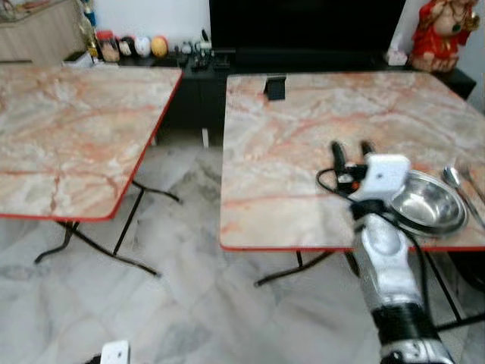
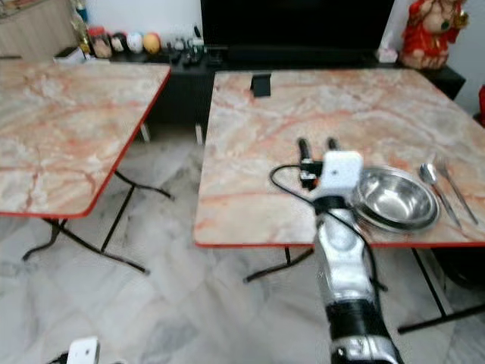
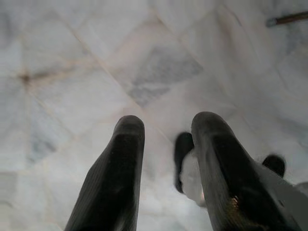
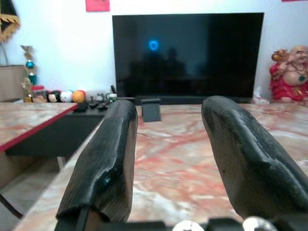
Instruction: Setting the table
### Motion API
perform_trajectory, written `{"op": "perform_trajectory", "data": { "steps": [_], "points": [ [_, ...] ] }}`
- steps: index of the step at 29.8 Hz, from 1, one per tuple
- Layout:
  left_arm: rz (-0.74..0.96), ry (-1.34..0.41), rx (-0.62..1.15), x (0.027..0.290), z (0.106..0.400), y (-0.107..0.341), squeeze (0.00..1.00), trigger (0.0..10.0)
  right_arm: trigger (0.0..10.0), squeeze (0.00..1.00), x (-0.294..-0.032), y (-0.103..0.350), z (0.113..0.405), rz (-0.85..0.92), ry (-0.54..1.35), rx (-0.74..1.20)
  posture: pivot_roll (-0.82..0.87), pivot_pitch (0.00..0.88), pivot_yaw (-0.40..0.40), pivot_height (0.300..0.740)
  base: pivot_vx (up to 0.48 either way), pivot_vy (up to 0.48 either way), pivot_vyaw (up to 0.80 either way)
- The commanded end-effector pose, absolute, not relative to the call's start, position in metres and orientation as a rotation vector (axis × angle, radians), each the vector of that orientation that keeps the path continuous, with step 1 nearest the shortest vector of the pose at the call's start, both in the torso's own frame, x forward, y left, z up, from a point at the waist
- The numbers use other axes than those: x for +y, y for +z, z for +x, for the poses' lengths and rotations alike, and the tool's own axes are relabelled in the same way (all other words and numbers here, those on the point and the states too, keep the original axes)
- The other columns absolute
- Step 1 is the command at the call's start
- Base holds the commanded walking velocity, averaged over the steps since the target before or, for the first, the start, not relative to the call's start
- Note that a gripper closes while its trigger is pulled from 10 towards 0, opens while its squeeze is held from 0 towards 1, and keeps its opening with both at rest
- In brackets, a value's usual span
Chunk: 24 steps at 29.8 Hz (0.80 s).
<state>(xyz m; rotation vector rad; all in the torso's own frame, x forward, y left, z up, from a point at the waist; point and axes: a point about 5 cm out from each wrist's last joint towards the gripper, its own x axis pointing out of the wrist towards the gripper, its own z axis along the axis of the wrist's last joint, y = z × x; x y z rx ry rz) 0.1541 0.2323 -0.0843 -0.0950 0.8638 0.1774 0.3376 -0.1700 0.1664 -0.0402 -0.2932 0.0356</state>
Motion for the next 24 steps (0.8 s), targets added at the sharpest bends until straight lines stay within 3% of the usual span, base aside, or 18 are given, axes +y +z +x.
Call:
{"op": "perform_trajectory", "data": {
  "steps": [1, 24],
  "points": [
    [-0.103, 0.173, 0.878, 0.227, 0.149, -0.087, 0.00, 10.0, 10.0, 0.00, -0.176, 0.169, 0.337, -0.039, 0.019, -0.301, -0.08, 0.000, 0.033, 0.740, 0.000, 0.307, 0.00],
    [-0.101, 0.169, 0.881, 0.219, 0.161, -0.086, 0.00, 10.0, 10.0, 0.00, -0.166, 0.162, 0.338, -0.020, 0.063, -0.272, -0.08, 0.000, 0.039, 0.740, 0.000, 0.308, 0.00]
  ]
}}
